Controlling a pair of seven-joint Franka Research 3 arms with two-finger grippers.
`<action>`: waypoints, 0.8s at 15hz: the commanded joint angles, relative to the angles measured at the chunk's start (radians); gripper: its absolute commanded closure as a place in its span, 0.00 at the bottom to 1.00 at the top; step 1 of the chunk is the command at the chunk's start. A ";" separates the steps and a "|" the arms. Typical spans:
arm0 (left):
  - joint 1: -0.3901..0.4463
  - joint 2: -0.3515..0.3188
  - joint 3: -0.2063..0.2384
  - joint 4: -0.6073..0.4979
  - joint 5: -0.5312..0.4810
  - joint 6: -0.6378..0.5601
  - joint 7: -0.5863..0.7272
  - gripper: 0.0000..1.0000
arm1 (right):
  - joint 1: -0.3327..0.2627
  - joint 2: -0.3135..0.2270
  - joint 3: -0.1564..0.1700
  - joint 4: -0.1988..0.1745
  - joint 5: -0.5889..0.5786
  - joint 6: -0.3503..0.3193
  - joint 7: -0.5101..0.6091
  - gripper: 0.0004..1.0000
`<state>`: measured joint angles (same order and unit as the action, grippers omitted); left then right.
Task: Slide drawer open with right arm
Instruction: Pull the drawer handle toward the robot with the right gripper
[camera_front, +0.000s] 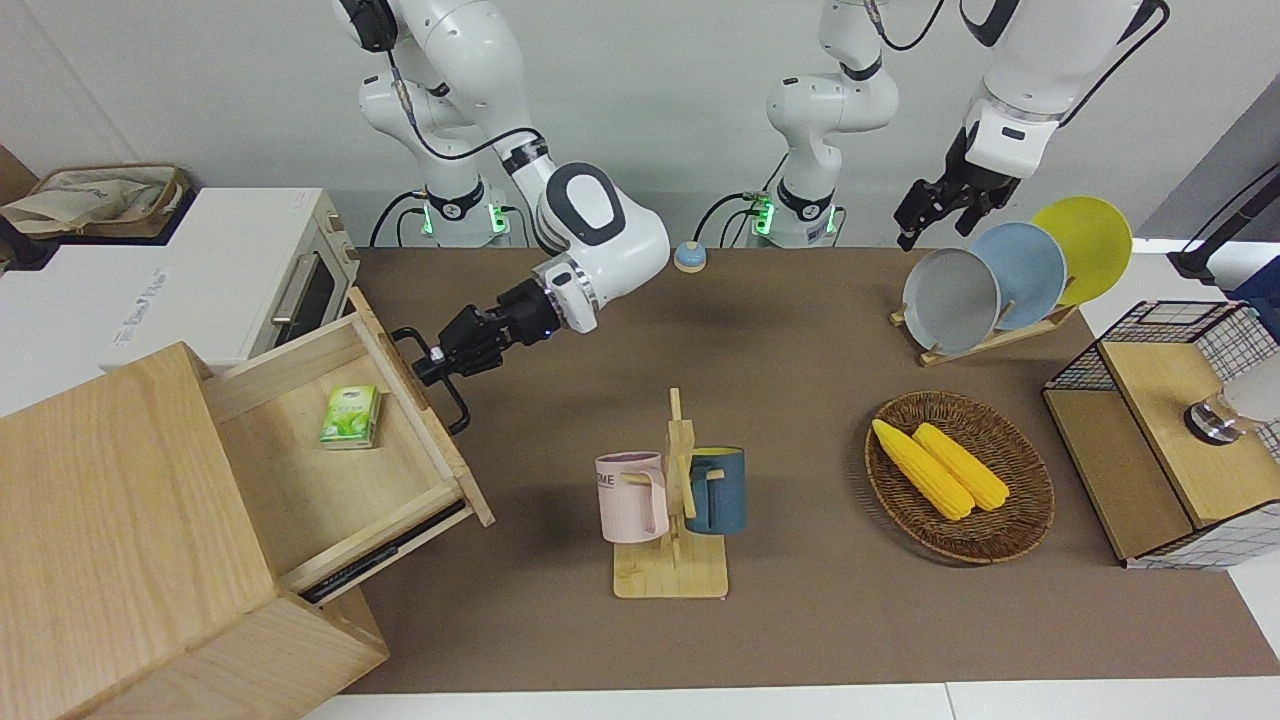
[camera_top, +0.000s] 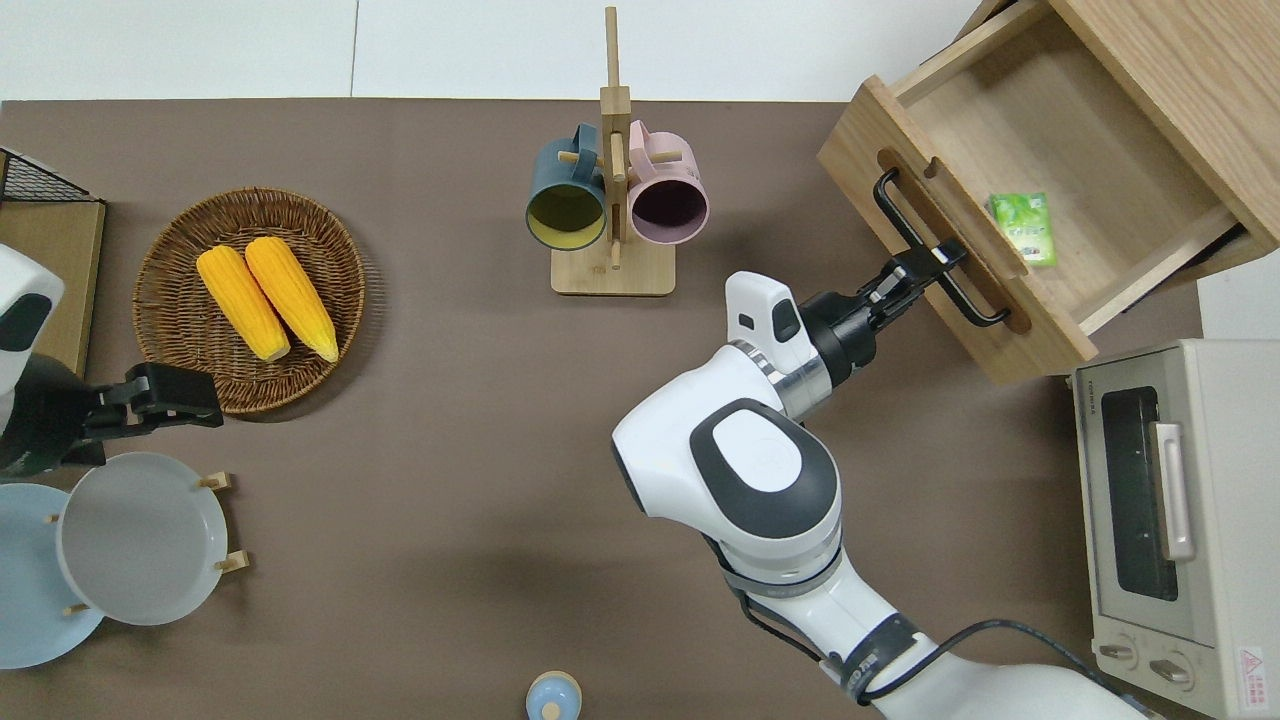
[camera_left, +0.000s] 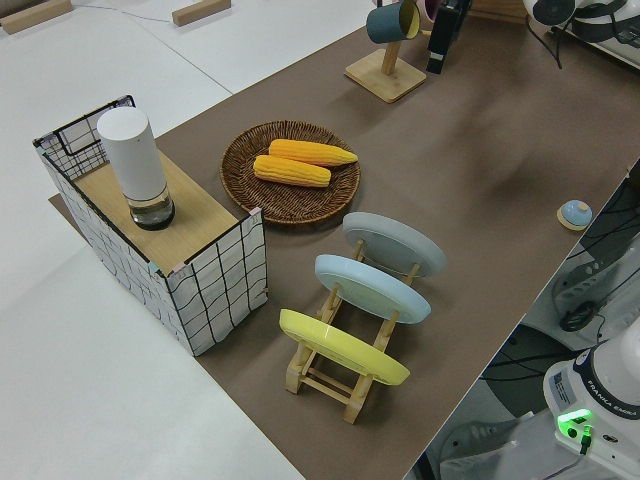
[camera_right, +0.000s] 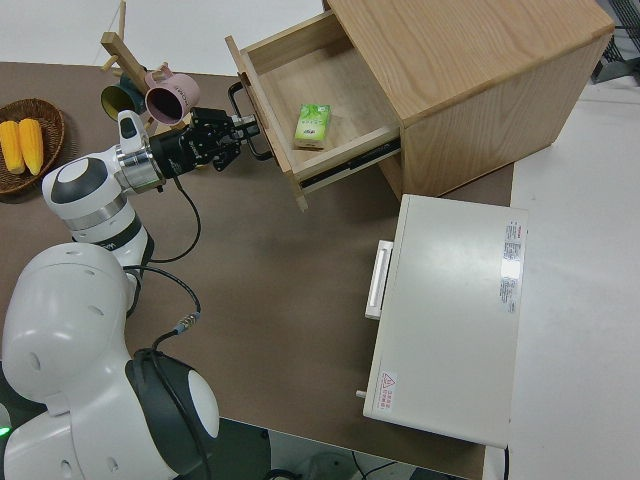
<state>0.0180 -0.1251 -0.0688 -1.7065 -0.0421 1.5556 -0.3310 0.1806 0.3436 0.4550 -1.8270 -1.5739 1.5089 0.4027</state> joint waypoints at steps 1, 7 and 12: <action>-0.001 -0.008 0.004 0.004 -0.001 -0.017 0.009 0.01 | 0.022 -0.032 0.053 0.032 -0.011 -0.090 -0.116 0.87; -0.001 -0.008 0.004 0.004 -0.001 -0.015 0.009 0.01 | 0.043 -0.031 0.099 0.069 0.026 -0.159 -0.142 0.87; -0.001 -0.008 0.004 0.004 -0.001 -0.015 0.009 0.01 | 0.049 -0.031 0.136 0.078 0.046 -0.200 -0.143 0.87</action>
<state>0.0180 -0.1251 -0.0688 -1.7065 -0.0421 1.5556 -0.3310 0.2112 0.3478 0.5626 -1.8085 -1.5088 1.3940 0.3912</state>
